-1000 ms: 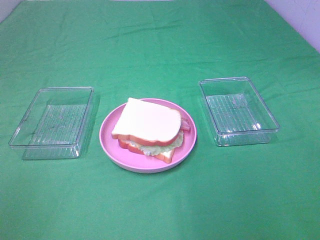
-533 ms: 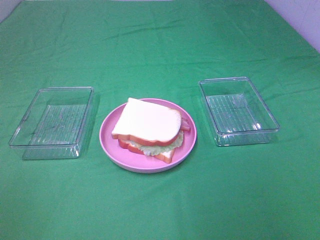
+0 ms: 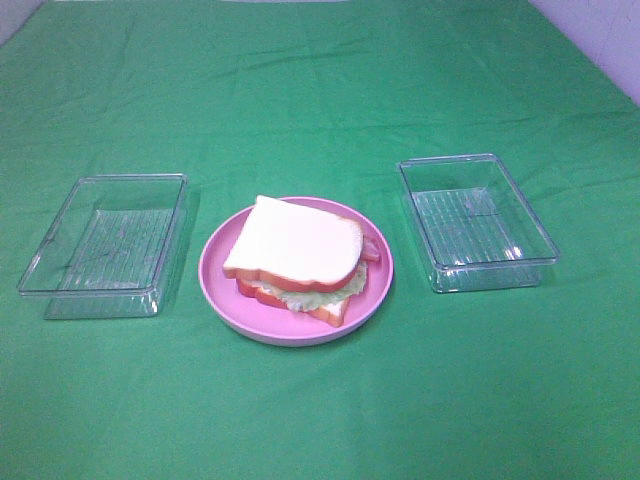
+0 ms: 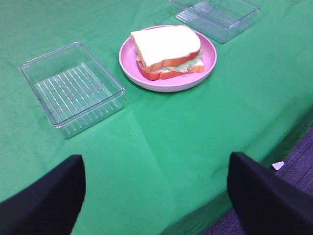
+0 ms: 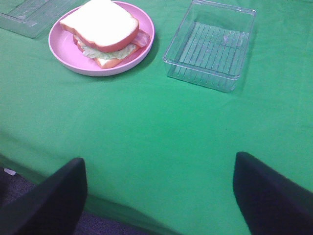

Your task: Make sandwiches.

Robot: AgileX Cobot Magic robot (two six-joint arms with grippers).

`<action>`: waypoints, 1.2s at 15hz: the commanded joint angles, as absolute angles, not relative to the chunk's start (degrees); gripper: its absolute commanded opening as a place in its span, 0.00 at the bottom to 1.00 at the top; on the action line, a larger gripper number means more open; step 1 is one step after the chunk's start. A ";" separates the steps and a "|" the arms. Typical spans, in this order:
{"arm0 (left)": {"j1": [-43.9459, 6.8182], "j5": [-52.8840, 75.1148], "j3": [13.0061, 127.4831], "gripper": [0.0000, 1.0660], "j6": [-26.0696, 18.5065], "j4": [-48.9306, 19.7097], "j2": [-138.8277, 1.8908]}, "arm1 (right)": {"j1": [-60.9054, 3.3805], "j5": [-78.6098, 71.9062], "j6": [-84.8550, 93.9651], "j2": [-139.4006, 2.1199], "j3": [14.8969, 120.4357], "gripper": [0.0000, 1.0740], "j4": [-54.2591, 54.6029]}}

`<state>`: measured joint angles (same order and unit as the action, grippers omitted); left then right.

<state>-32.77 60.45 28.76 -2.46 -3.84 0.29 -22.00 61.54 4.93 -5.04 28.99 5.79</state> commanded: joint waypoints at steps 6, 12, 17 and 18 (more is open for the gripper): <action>-29.45 59.93 28.59 0.72 -2.46 -4.01 1.55 | -18.79 60.79 5.67 -4.53 28.93 0.72 5.44; -6.07 59.93 28.59 0.72 -2.41 -4.01 1.55 | -1.83 60.79 5.67 -4.53 28.93 0.72 5.44; -0.29 59.93 28.59 0.72 -2.41 -4.01 1.60 | 2.06 60.79 5.61 -4.53 28.93 0.72 5.61; -0.29 59.93 28.59 0.72 -2.41 -4.01 1.60 | 2.06 60.79 5.61 -4.53 28.93 0.72 5.61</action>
<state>-0.29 60.45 28.76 -2.46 -3.84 0.29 1.66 61.54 4.93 -5.04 28.99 5.84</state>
